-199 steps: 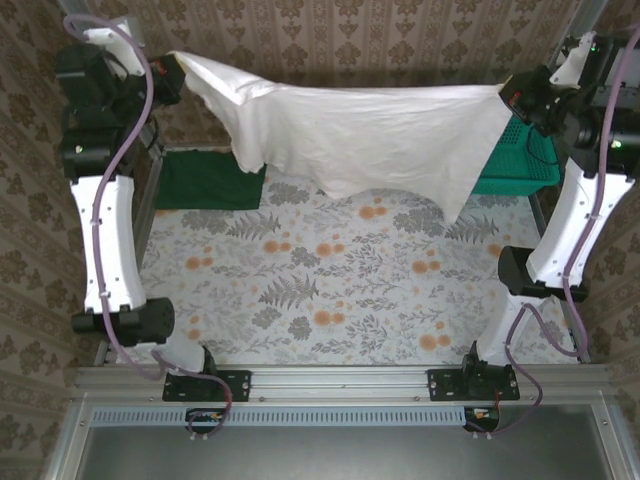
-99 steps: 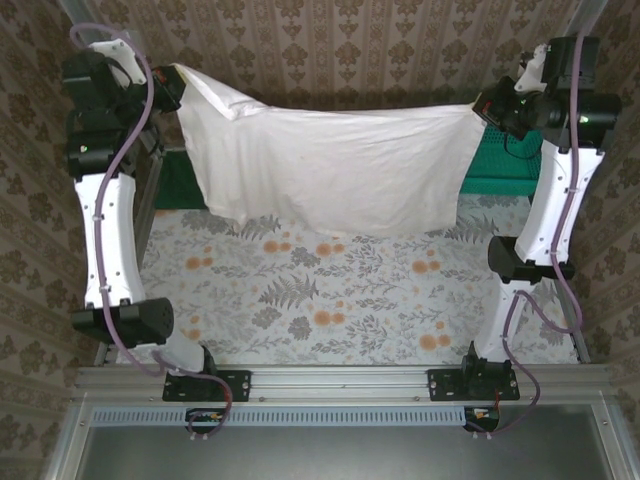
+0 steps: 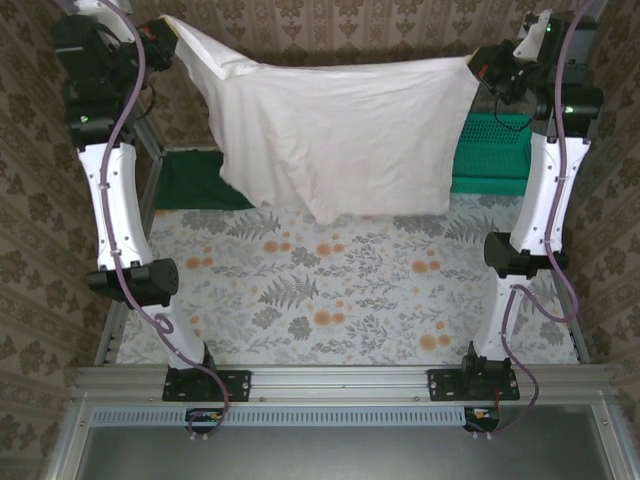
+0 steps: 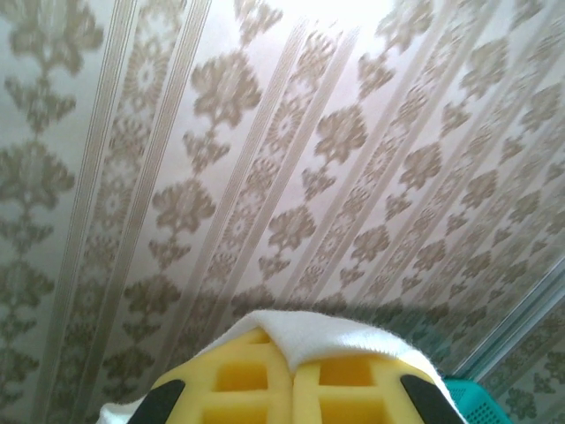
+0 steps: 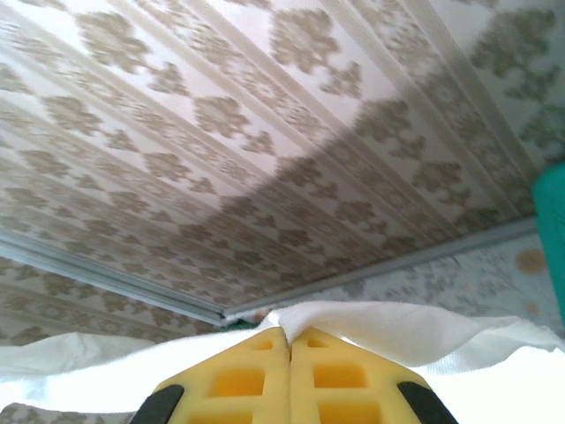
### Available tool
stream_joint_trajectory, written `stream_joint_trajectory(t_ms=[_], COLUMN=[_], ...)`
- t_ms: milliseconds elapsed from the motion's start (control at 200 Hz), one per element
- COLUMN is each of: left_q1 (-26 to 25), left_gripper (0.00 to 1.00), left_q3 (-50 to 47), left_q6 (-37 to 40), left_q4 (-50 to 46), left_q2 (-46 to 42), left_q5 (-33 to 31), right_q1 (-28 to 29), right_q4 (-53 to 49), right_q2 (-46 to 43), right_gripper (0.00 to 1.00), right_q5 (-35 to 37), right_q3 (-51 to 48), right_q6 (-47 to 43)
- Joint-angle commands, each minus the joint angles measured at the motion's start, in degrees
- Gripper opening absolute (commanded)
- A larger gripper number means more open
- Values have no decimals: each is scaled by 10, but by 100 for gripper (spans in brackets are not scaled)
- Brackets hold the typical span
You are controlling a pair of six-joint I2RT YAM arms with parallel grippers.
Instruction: Fold and stack the t-shirts
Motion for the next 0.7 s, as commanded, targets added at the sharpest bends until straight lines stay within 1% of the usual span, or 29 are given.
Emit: stream_joint_trajectory(t_ms=[0,35,65,145,210,225,320,380,400,420,455,480,505,510,515,520,525,530,560,610,645,665,695], left_q1=[16,17,18,18,17,17,14,-2,-11,-21,-28,-29,-28,-28,-28,-27,-28,-28,-28,-28,-28,-28,-28], left_gripper=[0,0,0,0,0,0,0,1,1,2,4,4,6,7,8,9,10,11,17,21,27,34,51], left_q3=[10,-10,-35,-128,-251,-281,-465,-563,-589,-615,-651,-673,-690,-693,-696,-698,-701,-703,-718,-743,-757,-764,-780], left_q6=[0,5,11,30,46,52,80,110,120,125,132,134,134,134,134,134,134,133,130,119,110,100,89], left_q4=[62,67,68,64,59,57,28,-12,-28,-42,-65,-83,-98,-102,-105,-108,-110,-114,-128,-138,-149,-153,-157], left_q2=[-61,-79,-96,-162,-234,-253,-381,-468,-496,-522,-560,-583,-601,-603,-608,-612,-615,-618,-637,-666,-681,-690,-705], left_q5=[49,57,84,114,126,127,114,75,55,31,9,3,-2,-4,-5,-7,-9,-11,-23,-36,-50,-63,-78], right_q1=[-3,-2,-1,10,31,41,95,118,127,137,146,147,145,145,142,142,140,140,130,118,116,116,116], right_q4=[63,44,21,-72,-169,-202,-357,-360,-362,-362,-360,-340,-307,-307,-293,-293,-280,-280,-239,-177,-141,-118,-92], right_q2=[-56,-59,-58,-60,-68,-68,-65,-108,-121,-140,-188,-230,-282,-282,-301,-301,-322,-322,-381,-481,-531,-557,-588], right_gripper=[0,0,0,0,0,0,0,0,0,0,0,0,0,0,0,0,0,0,0,0,0,0,0], right_q5=[-32,-36,-40,-47,-17,0,60,37,60,103,177,190,183,183,179,179,175,175,155,107,89,78,64], right_q3=[14,18,26,39,39,39,34,-76,-99,-131,-228,-317,-425,-425,-464,-464,-506,-506,-619,-786,-875,-910,-972], right_q6=[2,-2,-8,-49,-105,-123,-189,-185,-184,-178,-168,-171,-177,-177,-176,-176,-174,-174,-164,-144,-126,-116,-104])
